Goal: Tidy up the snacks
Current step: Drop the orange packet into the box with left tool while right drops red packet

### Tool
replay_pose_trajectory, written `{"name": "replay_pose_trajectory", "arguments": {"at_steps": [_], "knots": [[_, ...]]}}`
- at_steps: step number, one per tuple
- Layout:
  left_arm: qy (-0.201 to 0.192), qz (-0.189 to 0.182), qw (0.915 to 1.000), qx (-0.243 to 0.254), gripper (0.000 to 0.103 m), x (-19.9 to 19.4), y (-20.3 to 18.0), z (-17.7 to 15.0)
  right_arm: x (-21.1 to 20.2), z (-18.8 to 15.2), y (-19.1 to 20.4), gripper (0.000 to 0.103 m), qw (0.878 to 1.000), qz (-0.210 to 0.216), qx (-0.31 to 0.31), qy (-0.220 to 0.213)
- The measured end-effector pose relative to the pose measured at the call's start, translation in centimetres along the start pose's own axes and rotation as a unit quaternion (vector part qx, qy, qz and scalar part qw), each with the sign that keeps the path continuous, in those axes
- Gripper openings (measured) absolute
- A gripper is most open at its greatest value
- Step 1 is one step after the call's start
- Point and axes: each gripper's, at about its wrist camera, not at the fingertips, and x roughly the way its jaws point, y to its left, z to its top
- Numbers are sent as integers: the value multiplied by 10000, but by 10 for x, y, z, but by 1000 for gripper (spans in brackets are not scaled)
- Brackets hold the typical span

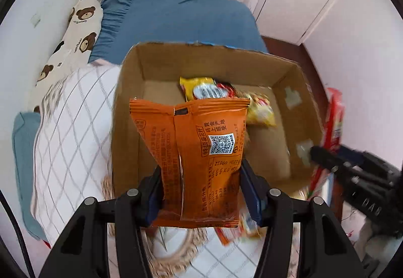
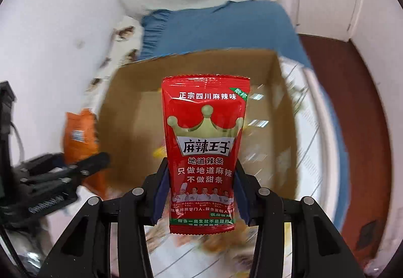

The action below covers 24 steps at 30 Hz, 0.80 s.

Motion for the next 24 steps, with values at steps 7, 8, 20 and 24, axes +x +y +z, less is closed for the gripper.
{"name": "replay_pose_trajectory", "arguments": {"at_steps": [7,8,20,24], "knots": [[722,502,9961,113,53,88,17,70,67,56,-29,48,9970,-577,12,516],[789,524,9955,85,53,95,18,75,77,62,-35,48,9966,-599,34,567],[594,522,9969,-50,94,116,22,102,144,84,-45,89,9947,-408,312,896],[542,473,9974,23,94,111,15,98,145,82,-39,91,9946,-501,312,859]]}}
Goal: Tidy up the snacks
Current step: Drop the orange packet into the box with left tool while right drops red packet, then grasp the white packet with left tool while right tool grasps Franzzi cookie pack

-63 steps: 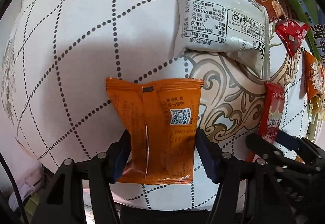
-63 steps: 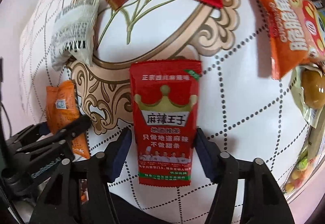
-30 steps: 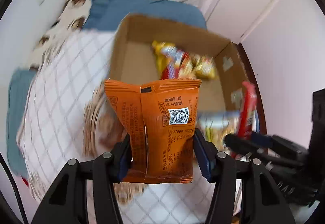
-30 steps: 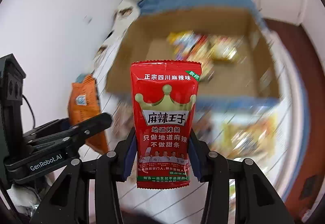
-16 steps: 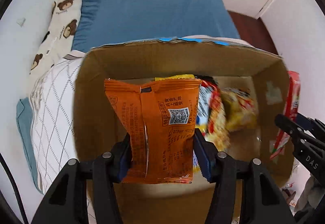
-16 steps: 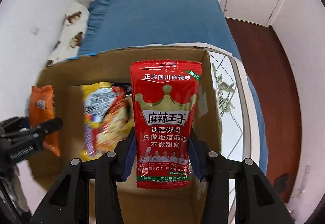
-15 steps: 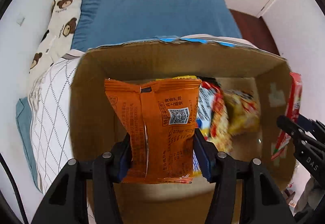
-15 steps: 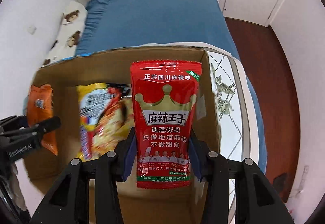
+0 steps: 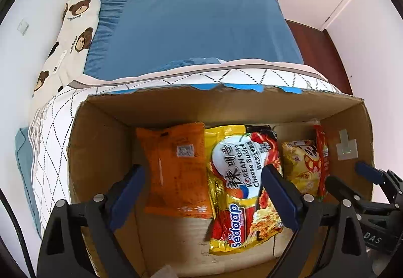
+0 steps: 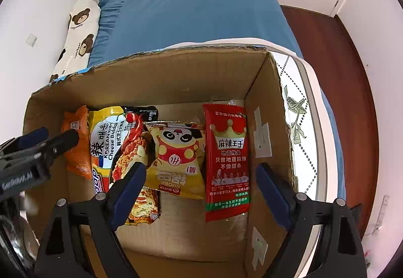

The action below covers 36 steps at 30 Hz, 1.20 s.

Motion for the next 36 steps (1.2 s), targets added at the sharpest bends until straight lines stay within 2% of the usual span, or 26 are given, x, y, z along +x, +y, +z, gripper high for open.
{"name": "replay_pose_trajectory", "arguments": {"at_steps": [6,10,16,18,24,30,36], "knots": [[-193,44,9998,-88,94,-16,-2,-21,-7,-19,2,91,10000,12,21,-78],[-426,29,9989,-197,94,-32,0,-45,-15,-43,5,95,9998,16,-39,-180],[-730,40,9971,-189,94,-57,-3,-76,-38,-79,15,96,9984,-68,-177,-537],[-892,74,9958,-184,94,-68,-5,-89,-50,-89,17,99,9975,-66,-207,-669],[-1326,152,9910,-88,94,-102,-10,-120,-87,-117,25,99,9935,-44,-306,-1100],[-1872,219,9821,4,94,-147,-17,-154,-129,-150,29,99,9869,-25,-383,-1569],[-2154,154,9764,45,94,-179,-24,-181,-162,-182,29,99,9809,90,-363,-1908]]}}
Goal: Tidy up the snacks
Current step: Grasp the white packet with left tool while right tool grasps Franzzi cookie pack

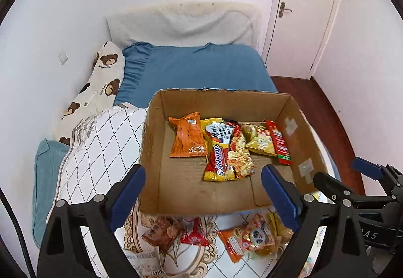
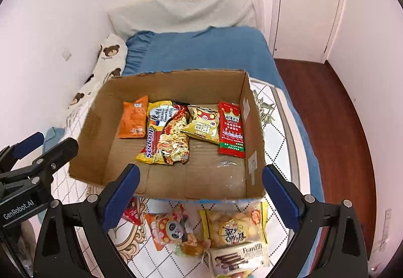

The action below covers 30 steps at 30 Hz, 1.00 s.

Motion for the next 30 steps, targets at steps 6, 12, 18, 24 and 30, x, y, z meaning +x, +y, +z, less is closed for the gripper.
{"name": "replay_pose_trajectory", "arguments": {"at_steps": [6,12,18,24,30], "knots": [[-176,-113,9996,-166,94,-31,0,-13,-35,-14,0,99,9996,166,76,-198],[-14,-112,9992,-371,94,-39,8,-40,-37,-42,-14,99,9990,312,331,50],[911,171,9919,-871,94,-2,42,-104,8,-99,-54,99,9883,357,1249,797],[1853,532,9720,-1347,94,43,77,-172,83,-169,-109,99,9440,369,2747,1791],[2365,683,9543,-1695,94,68,102,-208,129,-195,-118,99,9196,299,3289,2126]]}}
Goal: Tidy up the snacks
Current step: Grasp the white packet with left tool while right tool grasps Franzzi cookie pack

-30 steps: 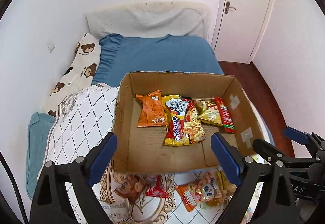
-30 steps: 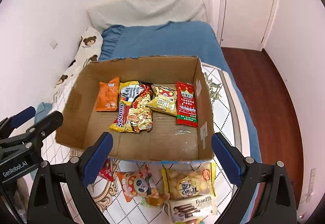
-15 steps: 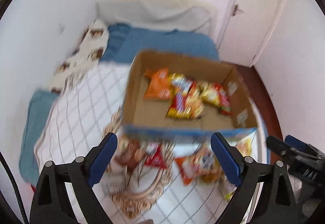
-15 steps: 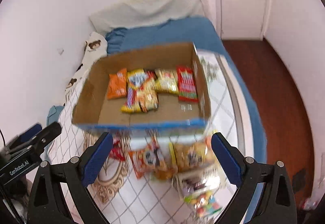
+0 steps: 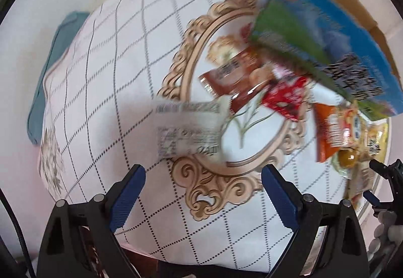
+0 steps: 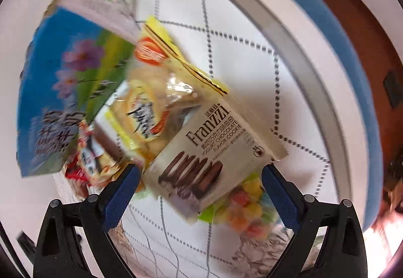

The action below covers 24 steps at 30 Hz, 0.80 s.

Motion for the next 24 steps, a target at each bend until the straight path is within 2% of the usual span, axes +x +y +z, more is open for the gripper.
{"name": "replay_pose_trajectory", "arguments": {"at_steps": [2,3,6,10,12,14,17,19,21,24], "knots": [[78,84,9999,-45,94,7,6,1,7,2,4,93,9999,-122,-40,-87],[89,98,9999,-65,94,10,8,2,12,2,6,86,9997,-203,-100,-108],[169,121,9997,-100,94,15,15,7,16,-1,12,84,9982,-317,-452,-215],[295,-108,9989,-341,94,19,29,17,10,-19,24,79,9925,-495,-1098,-194],[460,-314,9959,-706,94,29,43,30,8,-30,27,79,9889,-610,-1344,-187],[614,-602,9888,-1220,94,39,57,40,5,-40,31,79,9848,-731,-1555,-238],[648,-732,9788,-1802,94,53,68,55,2,-60,40,78,9796,-814,-1815,-297],[647,-564,9796,-1818,94,63,65,66,3,-67,49,77,9777,-819,-1911,-284],[696,-150,9853,-1555,94,76,57,72,3,-78,59,77,9744,-839,-2070,-270],[740,154,9896,-1224,94,85,51,61,1,-102,78,77,9675,-860,-2356,-334]]}}
